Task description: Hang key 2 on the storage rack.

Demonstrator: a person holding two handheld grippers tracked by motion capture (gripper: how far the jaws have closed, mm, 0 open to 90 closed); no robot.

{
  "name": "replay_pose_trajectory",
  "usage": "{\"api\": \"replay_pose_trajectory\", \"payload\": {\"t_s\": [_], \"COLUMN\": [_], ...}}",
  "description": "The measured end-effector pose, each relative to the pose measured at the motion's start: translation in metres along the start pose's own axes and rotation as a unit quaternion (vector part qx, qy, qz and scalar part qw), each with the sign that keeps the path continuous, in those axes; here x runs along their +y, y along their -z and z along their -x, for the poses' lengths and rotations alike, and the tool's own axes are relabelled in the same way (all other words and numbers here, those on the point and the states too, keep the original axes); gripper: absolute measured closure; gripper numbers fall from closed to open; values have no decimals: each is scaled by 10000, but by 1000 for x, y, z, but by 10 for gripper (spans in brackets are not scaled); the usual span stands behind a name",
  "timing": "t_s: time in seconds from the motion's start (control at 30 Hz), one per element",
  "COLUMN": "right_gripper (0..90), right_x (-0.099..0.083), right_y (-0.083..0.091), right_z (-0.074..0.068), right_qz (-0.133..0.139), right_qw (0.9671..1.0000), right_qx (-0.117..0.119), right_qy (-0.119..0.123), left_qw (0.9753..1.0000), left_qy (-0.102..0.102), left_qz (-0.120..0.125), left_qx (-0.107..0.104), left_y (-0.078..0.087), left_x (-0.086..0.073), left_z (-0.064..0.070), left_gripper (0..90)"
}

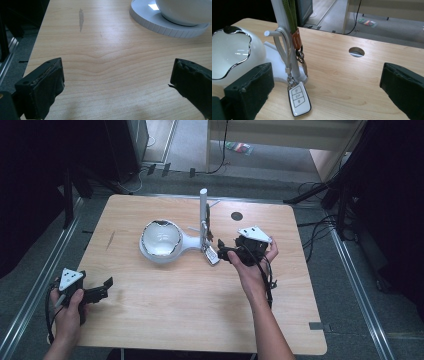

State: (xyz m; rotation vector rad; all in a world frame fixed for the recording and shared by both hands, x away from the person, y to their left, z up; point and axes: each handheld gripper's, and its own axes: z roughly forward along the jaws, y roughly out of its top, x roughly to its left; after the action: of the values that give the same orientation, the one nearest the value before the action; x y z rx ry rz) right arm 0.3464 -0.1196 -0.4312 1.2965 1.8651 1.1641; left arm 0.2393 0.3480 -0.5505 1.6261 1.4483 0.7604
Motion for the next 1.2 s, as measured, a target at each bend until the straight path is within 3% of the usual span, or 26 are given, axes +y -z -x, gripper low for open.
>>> {"api": "replay_pose_trajectory", "payload": {"t_s": [0.2, 0.53, 0.87, 1.2], "right_gripper": [0, 0, 0, 0], "right_x": [-5, -18, -44, -81], "right_y": [4, 12, 25, 42], "right_z": [0, 11, 35, 64], "right_qz": [-26, 31, 62, 44], "right_qw": [9999, 9999, 9997, 9988], "right_qx": [-86, -83, -240, -433], "right_qy": [115, 84, -59, -232], "left_qw": [10000, 10000, 10000, 10000], "left_qy": [34, 11, -11, -10], "left_qz": [8, 1, -16, -15], "left_qx": [0, -9, 5, 5], "left_y": [0, 0, 0, 0], "left_x": [0, 0, 0, 0], "left_z": [0, 0, 0, 1], "left_gripper": [0, 0, 0, 0]}}
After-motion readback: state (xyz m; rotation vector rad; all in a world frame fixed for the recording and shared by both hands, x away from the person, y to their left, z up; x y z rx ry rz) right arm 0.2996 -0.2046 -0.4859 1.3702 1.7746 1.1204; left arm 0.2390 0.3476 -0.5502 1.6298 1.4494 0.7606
